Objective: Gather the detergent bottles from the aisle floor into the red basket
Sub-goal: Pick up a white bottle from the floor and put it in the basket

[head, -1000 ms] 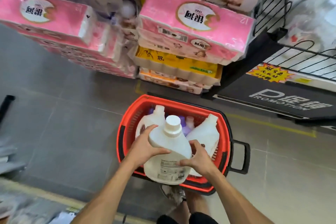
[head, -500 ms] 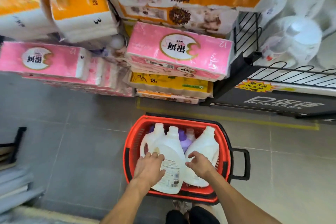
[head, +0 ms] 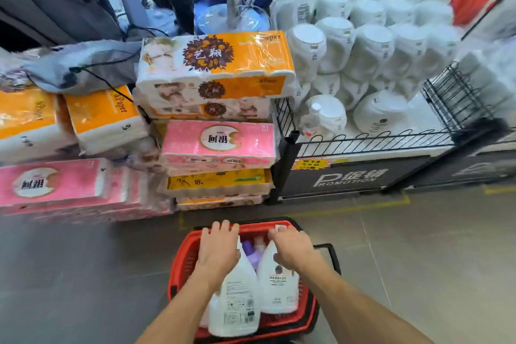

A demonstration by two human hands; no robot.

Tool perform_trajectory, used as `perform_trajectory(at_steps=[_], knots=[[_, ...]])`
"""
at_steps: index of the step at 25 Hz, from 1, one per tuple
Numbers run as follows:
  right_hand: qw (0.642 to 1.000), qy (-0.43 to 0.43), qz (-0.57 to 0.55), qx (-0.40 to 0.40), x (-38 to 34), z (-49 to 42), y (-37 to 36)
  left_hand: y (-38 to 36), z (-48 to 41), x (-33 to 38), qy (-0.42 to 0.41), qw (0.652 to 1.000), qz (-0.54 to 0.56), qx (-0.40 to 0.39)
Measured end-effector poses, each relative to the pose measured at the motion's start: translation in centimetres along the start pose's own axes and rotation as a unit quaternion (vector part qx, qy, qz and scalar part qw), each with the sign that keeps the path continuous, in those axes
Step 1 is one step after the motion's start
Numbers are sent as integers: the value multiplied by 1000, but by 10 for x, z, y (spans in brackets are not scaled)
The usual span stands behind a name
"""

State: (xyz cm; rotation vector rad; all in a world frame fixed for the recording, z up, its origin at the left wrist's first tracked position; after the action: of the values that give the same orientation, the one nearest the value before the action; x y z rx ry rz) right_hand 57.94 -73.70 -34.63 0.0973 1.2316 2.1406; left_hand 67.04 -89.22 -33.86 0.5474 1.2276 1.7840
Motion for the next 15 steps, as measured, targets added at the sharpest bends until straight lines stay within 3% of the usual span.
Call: perform_trajectory(at_steps=[8,15], knots=[[989,-79,55,114,10,96,74,103,46,42,-62,993,15,101],[967,-154,48,196,70,193,133,189,63,116,-132,974,-6,182]])
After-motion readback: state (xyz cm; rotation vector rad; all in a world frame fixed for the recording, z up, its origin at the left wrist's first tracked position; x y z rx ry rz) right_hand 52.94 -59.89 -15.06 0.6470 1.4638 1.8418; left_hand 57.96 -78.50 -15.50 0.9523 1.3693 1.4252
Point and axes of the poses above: each hand's wrist, its own z-axis away from the middle knuckle, its own y-axis out of the back of the hand, x = y × z, the point moved 5 cm from there along -z, towards the middle knuckle, and after that the axes turned 13 degrees about y, right-handed, at the moved point
